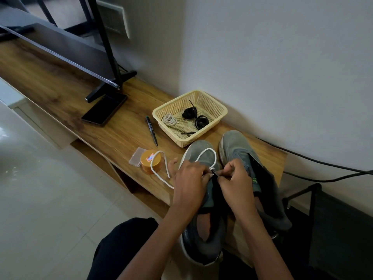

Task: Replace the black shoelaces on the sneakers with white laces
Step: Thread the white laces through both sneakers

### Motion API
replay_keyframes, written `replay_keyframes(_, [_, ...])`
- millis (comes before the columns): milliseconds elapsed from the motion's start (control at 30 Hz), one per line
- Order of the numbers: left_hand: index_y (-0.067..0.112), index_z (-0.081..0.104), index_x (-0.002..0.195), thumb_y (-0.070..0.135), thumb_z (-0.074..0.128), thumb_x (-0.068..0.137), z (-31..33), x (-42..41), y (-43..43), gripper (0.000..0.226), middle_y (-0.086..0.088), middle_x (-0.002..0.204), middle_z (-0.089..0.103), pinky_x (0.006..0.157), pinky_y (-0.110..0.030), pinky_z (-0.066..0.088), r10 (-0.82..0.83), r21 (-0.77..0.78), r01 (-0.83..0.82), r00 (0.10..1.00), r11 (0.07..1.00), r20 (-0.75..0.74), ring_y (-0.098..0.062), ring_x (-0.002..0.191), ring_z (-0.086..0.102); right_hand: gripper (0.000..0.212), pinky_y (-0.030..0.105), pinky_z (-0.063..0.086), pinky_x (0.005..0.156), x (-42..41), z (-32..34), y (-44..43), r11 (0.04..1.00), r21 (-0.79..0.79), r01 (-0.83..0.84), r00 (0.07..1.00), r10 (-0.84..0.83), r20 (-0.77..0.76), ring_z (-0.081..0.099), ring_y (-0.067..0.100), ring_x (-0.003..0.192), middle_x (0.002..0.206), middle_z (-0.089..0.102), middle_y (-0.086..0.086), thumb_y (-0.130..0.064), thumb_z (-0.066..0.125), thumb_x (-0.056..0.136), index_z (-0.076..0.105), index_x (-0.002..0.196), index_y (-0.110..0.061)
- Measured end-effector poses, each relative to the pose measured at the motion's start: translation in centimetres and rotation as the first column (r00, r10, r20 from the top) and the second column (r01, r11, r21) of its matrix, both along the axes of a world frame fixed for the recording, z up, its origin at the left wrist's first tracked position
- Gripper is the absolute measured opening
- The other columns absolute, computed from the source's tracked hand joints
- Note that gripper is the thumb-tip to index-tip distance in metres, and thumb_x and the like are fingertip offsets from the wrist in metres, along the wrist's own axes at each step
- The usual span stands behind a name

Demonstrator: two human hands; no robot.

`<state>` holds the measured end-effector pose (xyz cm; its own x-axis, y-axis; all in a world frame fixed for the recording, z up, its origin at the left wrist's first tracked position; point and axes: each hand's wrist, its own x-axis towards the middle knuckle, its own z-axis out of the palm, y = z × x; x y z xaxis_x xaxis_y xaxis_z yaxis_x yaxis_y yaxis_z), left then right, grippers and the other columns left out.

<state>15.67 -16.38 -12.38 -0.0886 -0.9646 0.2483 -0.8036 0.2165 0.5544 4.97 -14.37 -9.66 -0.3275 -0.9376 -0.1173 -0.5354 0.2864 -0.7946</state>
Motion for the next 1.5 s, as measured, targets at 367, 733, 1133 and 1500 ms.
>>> replay_keyframes(367, [0.022, 0.074, 0.071, 0.017, 0.078, 0.073, -0.5, -0.2, -0.1, 0.006, 0.008, 0.071, 0.069, 0.088, -0.026, 0.015, -0.051, -0.047, 0.05, 0.999, 0.998, -0.018, -0.013, 0.079, 0.059, 0.03, 0.04, 0.047, 0.073, -0.4, 0.0, -0.1, 0.998, 0.049, -0.034, 0.997, 0.03, 0.074, 0.057, 0.018, 0.081, 0.087, 0.061, 0.005, 0.007, 0.038, 0.084, 0.041, 0.08, -0.022])
replay_keyframes(733, [0.03, 0.074, 0.082, 0.026, 0.069, 0.082, -0.3, 0.8, -0.1, 0.006, 0.014, 0.081, 0.07, 0.098, -0.035, 0.007, -0.038, -0.044, 0.038, 0.999, 0.998, 0.002, -0.012, 0.091, 0.059, 0.024, 0.032, 0.049, 0.073, 0.3, -1.2, -1.0, 0.994, -0.072, 0.086, 0.994, -0.081, 0.07, 0.061, 0.014, 0.076, 0.076, 0.064, -0.005, 0.003, 0.06, 0.081, 0.052, 0.087, -0.019])
replay_keyframes(1133, [0.028, 0.074, 0.089, 0.024, 0.067, 0.082, -1.3, 0.9, -0.2, 0.01, 0.011, 0.086, 0.072, 0.098, -0.053, 0.033, -0.007, 0.041, 0.011, 0.996, 0.999, -0.094, -0.013, 0.092, 0.061, 0.02, 0.02, 0.037, 0.06, 0.5, -1.5, -1.6, 0.979, -0.056, -0.198, 0.977, 0.202, 0.068, 0.047, 0.009, 0.07, 0.079, 0.047, -0.002, 0.002, 0.043, 0.091, 0.04, 0.092, -0.018])
replay_keyframes(1500, [0.033, 0.055, 0.126, 0.039, 0.072, 0.077, 0.3, 1.7, 0.1, 0.052, 0.005, 0.134, 0.043, 0.101, -0.028, 0.012, 0.095, 0.039, -0.091, 0.99, 0.995, -0.101, -0.015, 0.125, 0.033, 0.029, 0.021, 0.038, 0.078, -0.2, -0.1, -1.2, 0.965, -0.238, -0.106, 0.958, 0.035, -0.283, 0.047, 0.014, 0.097, 0.108, 0.051, 0.005, 0.007, 0.05, 0.086, 0.058, 0.109, -0.009])
